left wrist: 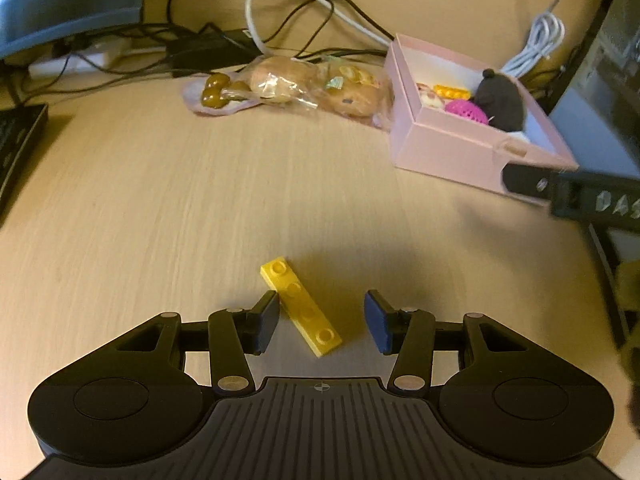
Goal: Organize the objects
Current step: 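Grasp the remaining yellow brick on the desk with the left gripper, then carry the yellow brick toward the pink box with the left gripper while the right grasps a wrapped bread package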
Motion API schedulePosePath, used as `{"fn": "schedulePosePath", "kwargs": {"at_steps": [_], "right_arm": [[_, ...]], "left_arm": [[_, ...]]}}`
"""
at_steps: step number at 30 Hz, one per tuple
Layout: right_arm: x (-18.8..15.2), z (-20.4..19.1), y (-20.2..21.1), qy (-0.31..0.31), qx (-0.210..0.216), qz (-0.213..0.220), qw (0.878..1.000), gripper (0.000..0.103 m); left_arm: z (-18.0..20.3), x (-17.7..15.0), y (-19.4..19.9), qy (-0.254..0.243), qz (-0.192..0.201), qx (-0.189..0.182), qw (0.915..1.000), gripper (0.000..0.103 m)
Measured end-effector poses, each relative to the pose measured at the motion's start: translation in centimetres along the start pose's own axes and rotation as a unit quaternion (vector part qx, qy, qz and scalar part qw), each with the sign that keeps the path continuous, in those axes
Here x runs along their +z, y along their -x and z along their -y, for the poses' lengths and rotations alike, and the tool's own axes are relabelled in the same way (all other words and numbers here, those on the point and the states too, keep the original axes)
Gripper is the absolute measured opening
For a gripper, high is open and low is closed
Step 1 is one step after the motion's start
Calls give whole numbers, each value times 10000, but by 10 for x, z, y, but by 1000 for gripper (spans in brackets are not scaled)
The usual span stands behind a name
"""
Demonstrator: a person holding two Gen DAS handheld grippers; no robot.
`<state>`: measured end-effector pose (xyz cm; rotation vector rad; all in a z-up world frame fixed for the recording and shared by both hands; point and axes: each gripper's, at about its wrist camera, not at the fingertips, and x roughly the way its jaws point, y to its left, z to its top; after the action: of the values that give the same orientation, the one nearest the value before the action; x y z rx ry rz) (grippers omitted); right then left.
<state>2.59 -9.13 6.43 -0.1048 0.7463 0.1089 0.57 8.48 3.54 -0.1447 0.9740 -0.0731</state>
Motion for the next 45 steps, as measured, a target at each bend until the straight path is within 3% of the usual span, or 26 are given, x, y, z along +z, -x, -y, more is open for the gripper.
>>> {"fn": "schedulePosePath", "kwargs": {"at_steps": [2,10,16,20,24,30,31,33,34,37,45], "right_arm": [[3,-1,2,-27,-7,31,10000,95],[17,-12,-4,-88,89,32,9999,99],[35,-51,-26,31,424,-17,9991,99],[60,-96,-51,407,572,119,9975,99],[96,-136,-90,513,606,182,9967,99],[130,-174,-159,515,36,20,9987,98],[131,-176,-167,514,-5,-48,9987,96],[128,-179,-182,512,-15,-337,9981,77],[124,-177,-187,500,0,-534,9973,61],[106,-182,-178,773,-166,-524,9955,57],[45,-189,-107,1287,424,-658,9886,56]], "left_arm": [[1,-1,-2,-78,72,77,9999,19],[-23,2,5,198,-47,-163,9997,17],[-69,3,38,385,256,-273,9986,17],[-109,-2,61,487,449,-47,9978,17],[-159,-10,86,897,519,194,9944,17],[-213,-15,119,1013,730,766,9892,17],[-217,-15,123,982,739,898,9883,17],[-223,-15,129,950,767,1026,9872,17],[-226,-15,131,954,776,999,9874,17],[-228,-14,133,934,770,883,9887,17],[-211,-8,123,645,686,317,9951,17]]}}
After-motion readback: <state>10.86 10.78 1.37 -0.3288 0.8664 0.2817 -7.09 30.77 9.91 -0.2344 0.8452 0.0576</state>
